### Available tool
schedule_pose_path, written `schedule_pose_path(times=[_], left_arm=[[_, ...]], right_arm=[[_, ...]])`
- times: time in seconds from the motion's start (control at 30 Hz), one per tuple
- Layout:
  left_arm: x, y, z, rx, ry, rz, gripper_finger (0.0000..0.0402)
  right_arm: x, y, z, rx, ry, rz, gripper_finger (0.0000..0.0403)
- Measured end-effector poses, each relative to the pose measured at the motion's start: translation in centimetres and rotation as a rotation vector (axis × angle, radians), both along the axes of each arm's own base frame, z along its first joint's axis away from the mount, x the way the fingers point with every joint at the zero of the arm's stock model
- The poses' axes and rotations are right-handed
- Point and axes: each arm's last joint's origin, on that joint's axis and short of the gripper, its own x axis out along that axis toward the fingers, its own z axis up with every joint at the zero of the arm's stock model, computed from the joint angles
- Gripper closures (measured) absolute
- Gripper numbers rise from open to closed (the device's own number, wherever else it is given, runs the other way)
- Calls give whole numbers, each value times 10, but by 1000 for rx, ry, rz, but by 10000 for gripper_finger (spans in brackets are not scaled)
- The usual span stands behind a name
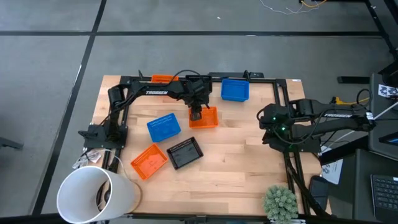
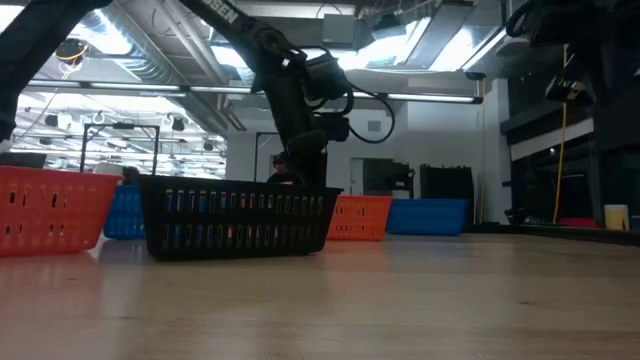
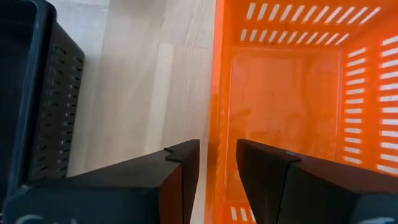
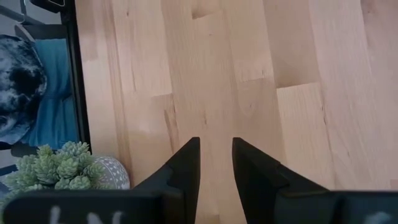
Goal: Stack baskets by color
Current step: Stack the right orange basket on top of the other orange basket
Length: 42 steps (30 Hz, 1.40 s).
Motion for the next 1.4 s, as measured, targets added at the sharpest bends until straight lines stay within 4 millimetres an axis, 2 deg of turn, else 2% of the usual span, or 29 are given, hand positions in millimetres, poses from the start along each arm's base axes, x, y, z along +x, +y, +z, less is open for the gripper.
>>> schedule_pose_path(times=[0.33,0.57,0.63,0.73,0.9,1.0,1.1,1.2,1.3,1.4], left_arm=[[0,1,0,27,4,13,303],[8,-3,-25,7,52,-20,307],[8,-6,-30,36,92,-20,325],[12,-10,-23,93,69,-14,381],[10,-23,10,122,50,-56,400],[10,-30,47,166,33,-100,401],[-3,-31,90,272,77,-125,401],[-25,-15,131,395,131,-35,401],[-54,15,170,454,103,102,401],[-89,46,191,393,101,273,401]], right_arm=[[0,0,0,0,0,0,311],[0,0,0,0,0,0,311],[0,0,0,0,0,0,311],[0,0,0,0,1,0,311],[0,0,0,0,0,0,311],[0,0,0,-6,0,-2,311],[0,0,0,-7,1,-7,311],[1,0,0,-7,-9,-7,311],[2,0,1,-9,-20,-3,311],[2,0,1,-14,-27,-6,311]])
